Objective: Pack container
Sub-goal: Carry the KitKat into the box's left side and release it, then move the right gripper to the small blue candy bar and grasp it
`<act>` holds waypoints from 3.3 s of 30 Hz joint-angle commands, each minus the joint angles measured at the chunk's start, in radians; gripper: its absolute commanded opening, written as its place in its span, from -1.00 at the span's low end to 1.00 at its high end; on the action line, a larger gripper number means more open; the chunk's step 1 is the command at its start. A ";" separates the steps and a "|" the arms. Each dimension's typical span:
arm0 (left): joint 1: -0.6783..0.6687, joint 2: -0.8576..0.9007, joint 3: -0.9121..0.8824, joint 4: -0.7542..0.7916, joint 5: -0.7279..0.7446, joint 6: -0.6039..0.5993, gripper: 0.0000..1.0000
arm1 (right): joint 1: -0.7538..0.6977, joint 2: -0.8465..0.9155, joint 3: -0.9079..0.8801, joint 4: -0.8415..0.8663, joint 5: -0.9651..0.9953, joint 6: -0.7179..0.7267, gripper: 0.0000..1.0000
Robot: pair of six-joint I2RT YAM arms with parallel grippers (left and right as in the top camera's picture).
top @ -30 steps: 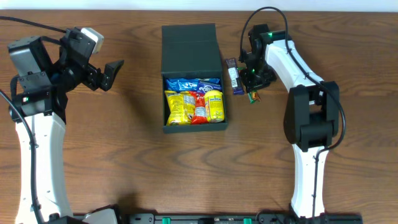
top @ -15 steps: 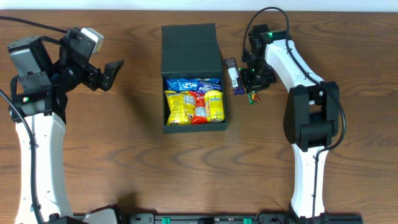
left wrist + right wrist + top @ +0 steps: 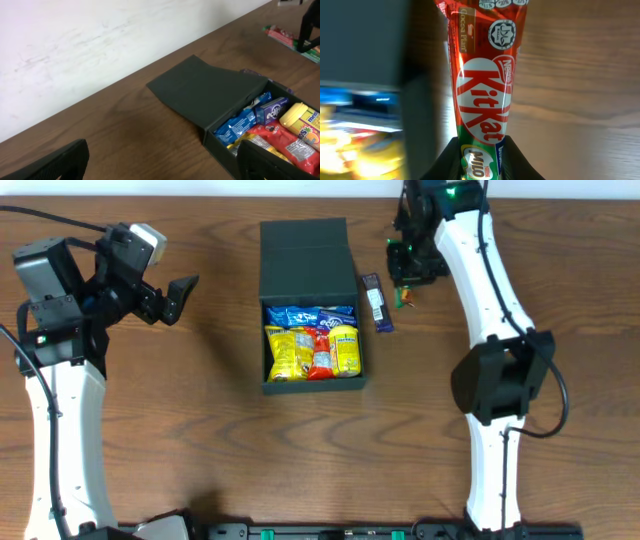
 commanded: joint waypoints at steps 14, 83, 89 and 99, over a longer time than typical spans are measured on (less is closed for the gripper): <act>-0.003 0.005 0.006 0.015 -0.003 0.001 0.90 | 0.334 -0.010 0.020 -0.045 -0.139 0.271 -0.97; -0.003 0.005 0.006 0.007 -0.003 0.008 0.90 | 0.350 -0.206 -0.208 0.224 0.032 0.312 0.53; -0.003 0.005 0.006 0.006 0.001 0.006 0.90 | 0.238 -0.252 -0.210 0.217 0.280 0.249 0.47; -0.003 0.005 0.006 -0.031 0.019 -0.005 0.91 | 0.077 -0.084 -0.220 0.232 0.235 0.111 0.25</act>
